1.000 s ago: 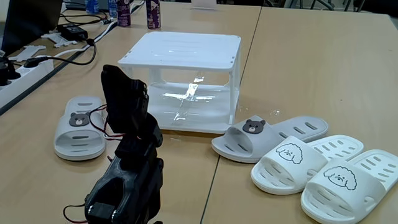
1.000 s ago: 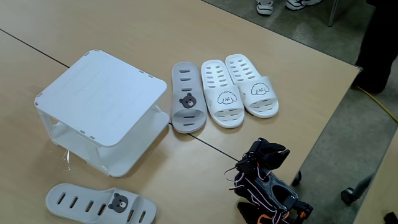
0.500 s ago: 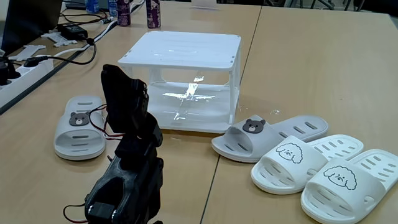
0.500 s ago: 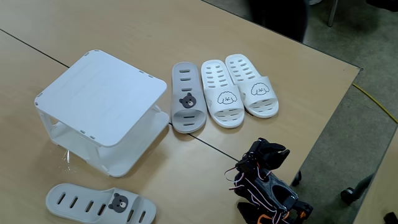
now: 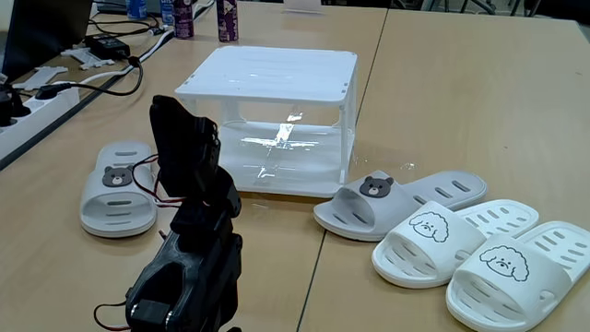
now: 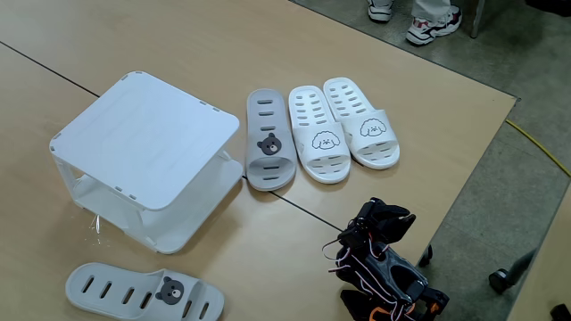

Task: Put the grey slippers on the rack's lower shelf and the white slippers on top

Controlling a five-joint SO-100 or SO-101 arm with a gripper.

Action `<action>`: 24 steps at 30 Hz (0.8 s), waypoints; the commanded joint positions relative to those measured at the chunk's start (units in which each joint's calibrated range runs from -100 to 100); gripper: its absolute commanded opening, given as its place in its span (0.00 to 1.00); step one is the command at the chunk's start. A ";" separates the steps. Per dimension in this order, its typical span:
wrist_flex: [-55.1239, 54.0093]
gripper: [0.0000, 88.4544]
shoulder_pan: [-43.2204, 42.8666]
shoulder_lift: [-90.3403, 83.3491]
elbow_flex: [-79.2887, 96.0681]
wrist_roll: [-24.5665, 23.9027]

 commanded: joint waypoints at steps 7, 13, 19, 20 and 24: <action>-0.17 0.01 0.22 0.02 0.36 0.37; -0.08 0.01 -0.20 10.62 0.72 0.37; -0.08 0.01 -0.36 46.47 0.00 0.37; -0.08 0.01 -0.36 52.10 -0.27 0.37; -0.08 0.01 -0.44 73.73 -0.54 0.37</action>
